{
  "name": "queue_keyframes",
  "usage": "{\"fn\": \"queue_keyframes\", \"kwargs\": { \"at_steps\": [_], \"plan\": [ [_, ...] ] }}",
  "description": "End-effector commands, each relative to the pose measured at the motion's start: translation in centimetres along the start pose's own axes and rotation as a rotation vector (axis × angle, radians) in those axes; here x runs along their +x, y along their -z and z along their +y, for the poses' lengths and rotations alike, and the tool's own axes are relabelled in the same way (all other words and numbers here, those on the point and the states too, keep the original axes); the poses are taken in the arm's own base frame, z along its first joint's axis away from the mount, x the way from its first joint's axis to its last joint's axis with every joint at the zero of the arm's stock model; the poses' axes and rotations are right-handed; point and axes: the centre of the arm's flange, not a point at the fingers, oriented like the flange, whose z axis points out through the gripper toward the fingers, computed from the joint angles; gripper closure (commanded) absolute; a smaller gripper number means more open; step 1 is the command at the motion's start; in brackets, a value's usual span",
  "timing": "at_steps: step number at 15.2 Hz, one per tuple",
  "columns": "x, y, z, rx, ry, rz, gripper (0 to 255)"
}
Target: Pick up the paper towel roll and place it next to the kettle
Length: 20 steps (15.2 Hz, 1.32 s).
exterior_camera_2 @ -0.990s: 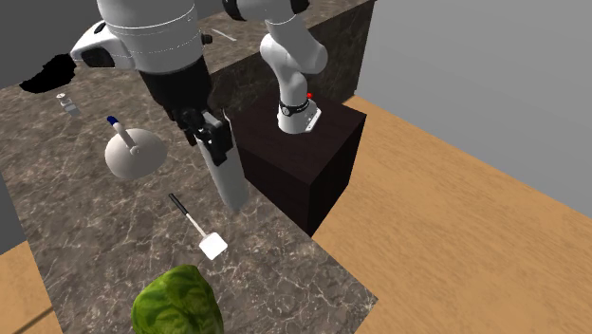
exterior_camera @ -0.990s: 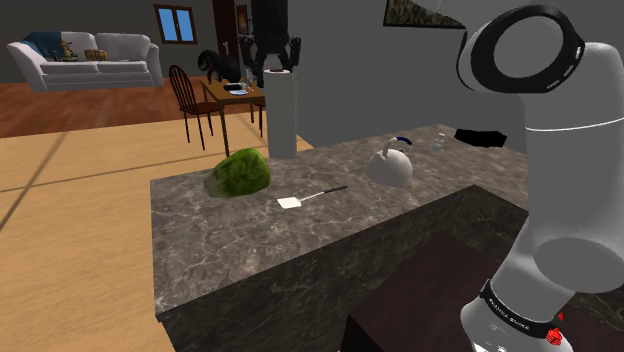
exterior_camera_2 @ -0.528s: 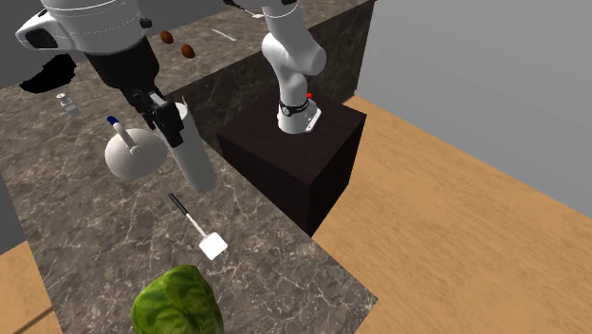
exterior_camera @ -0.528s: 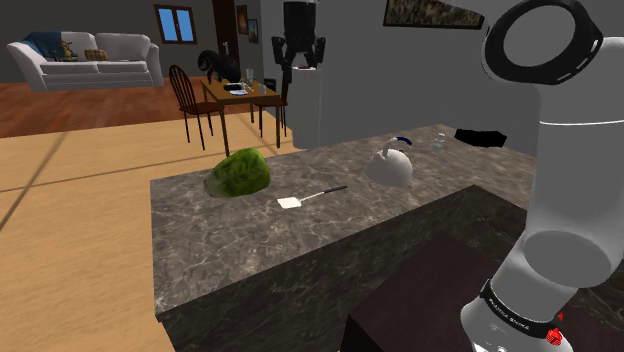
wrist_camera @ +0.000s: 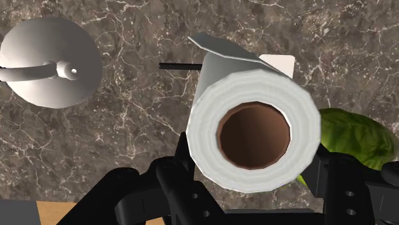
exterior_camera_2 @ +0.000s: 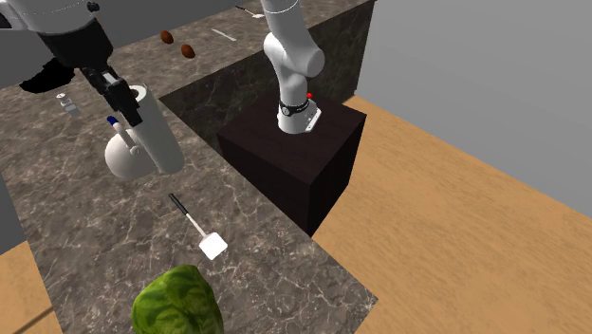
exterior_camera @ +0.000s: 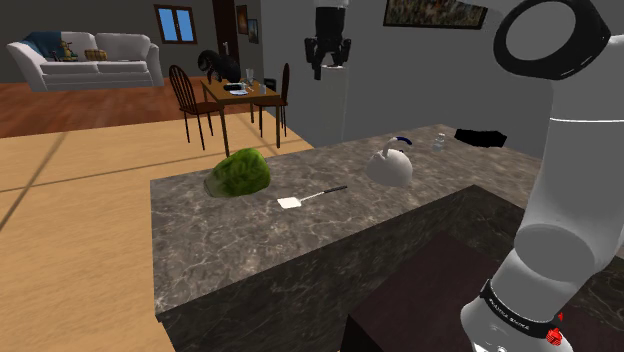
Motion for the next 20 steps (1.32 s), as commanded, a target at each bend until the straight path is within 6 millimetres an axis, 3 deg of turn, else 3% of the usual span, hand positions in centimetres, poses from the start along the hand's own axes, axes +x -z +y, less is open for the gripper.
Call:
{"fn": "queue_keyframes", "kwargs": {
  "at_steps": [1,13,20],
  "plan": [
    [0.7,0.1,2.6,0.000,0.001,0.001,255],
    [4.0,0.0,17.6,0.000,0.001,0.001,255],
    [4.0,-3.7,17.6,0.000,0.001,0.001,255]
  ]
}}
